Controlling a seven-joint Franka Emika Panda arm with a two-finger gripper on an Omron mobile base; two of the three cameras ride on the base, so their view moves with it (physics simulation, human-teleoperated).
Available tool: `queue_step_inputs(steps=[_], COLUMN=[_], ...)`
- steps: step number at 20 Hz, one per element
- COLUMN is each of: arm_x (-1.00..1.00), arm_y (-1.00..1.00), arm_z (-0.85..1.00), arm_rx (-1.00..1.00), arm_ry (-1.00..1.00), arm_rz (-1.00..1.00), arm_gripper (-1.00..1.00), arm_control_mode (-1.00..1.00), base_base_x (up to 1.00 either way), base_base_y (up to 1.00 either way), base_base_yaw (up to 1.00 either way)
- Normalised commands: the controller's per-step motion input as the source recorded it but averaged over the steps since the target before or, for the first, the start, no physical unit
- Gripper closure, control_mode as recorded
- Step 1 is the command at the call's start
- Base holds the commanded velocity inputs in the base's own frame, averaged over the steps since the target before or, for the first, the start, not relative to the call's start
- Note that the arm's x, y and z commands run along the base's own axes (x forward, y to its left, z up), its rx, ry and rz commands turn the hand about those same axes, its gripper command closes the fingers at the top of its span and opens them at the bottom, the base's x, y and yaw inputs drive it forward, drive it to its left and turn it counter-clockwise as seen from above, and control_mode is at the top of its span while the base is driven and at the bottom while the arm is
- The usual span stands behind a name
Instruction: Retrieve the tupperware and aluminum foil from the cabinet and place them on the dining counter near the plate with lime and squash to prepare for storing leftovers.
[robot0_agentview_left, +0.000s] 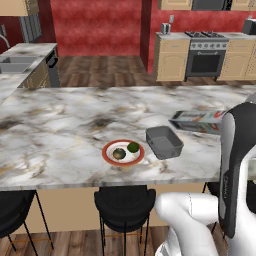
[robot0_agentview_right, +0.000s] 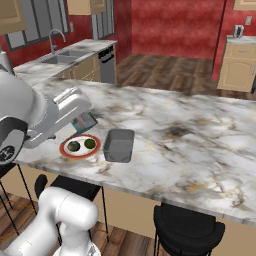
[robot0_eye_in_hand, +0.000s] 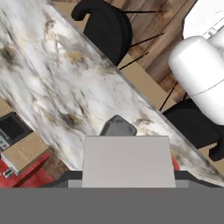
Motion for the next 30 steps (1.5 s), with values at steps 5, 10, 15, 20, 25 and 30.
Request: queue_step_inputs(steps=[5,10,15,20,25,30], arm_x=[0.00,0.28,0.46,0.48,0.66,0.80], arm_y=[1.00,1.00,1.00,0.99,0.80,0.33], arm_z=[-0.15,-0.13,-0.14,-0.06,-0.37,-0.58], arm_rx=[0.00,0.00,0.00,-0.02,-0.07,-0.04], arm_ry=[-0.21,-0.07,0.00,0.00,0.00,0.00], arm_rz=[0.00,0.00,0.00,0.00,0.01,0.00], arm_gripper=[1.00,1.00,1.00,1.00,1.00,1.00], arm_control_mode=[-1.00,-1.00,-1.00,-1.00,-1.00,-1.00], base_base_x=[0.00,0.00,0.00,0.00,0.00,0.00], base_base_y=[0.00,0.00,0.00,0.00,0.00,0.00], base_base_yaw=[0.00,0.00,0.00,0.00,0.00,0.00])
